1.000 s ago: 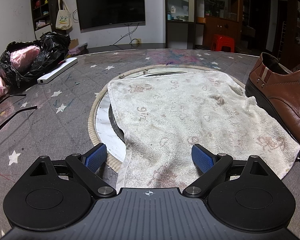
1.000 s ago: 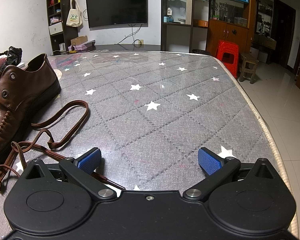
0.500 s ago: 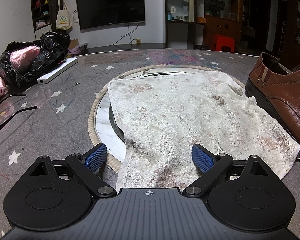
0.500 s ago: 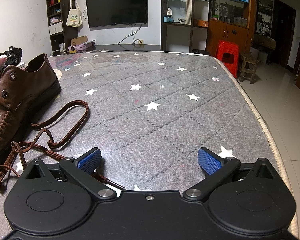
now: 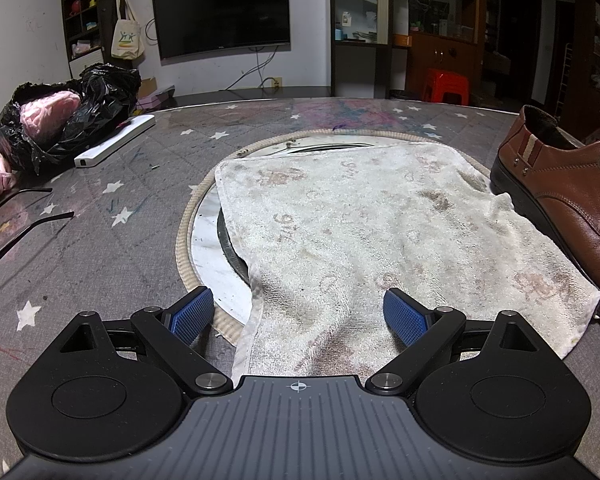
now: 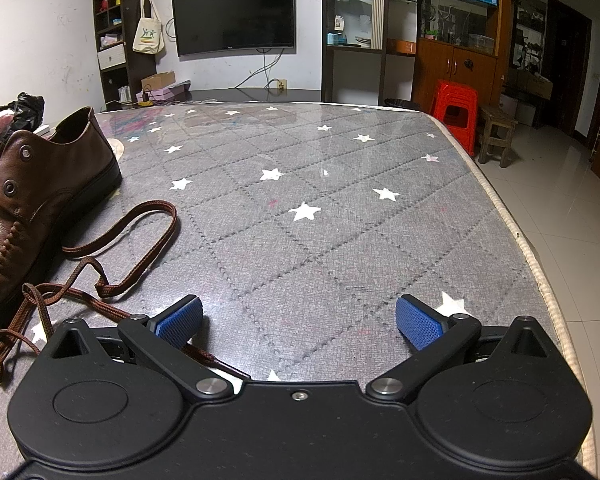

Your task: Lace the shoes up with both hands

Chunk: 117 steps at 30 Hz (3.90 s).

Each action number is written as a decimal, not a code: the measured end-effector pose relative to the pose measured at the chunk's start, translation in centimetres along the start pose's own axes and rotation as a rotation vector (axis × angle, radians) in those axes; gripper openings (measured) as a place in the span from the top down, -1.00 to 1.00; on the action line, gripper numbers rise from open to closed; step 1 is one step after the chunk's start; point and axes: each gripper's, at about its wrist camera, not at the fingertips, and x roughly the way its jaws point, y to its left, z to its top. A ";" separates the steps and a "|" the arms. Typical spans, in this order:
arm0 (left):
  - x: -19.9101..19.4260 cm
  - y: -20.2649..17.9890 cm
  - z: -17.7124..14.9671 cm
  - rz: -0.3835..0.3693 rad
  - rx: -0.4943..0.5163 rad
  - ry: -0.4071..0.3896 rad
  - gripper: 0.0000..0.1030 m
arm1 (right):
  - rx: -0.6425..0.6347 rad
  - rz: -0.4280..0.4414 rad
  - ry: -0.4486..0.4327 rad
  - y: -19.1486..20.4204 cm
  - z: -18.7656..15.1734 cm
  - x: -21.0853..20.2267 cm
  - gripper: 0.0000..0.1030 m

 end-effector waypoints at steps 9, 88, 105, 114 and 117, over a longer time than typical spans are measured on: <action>0.0 0.0 0.0 0.000 0.000 0.000 -0.80 | 0.000 0.000 0.000 0.0 0.0 0.0 -1.00; 0.0 0.1 0.0 -0.002 0.000 0.000 -0.82 | 0.000 0.000 0.000 0.0 0.0 0.0 -1.00; 0.0 0.1 0.0 -0.006 0.003 0.004 -0.89 | -0.001 -0.001 0.000 0.0 0.0 0.0 -1.00; 0.0 0.2 0.0 -0.011 0.007 0.007 -0.94 | -0.001 0.000 0.000 0.0 0.0 0.1 -1.00; 0.0 0.2 0.0 -0.012 0.008 0.008 -0.95 | -0.001 0.000 0.000 0.0 0.0 0.1 -1.00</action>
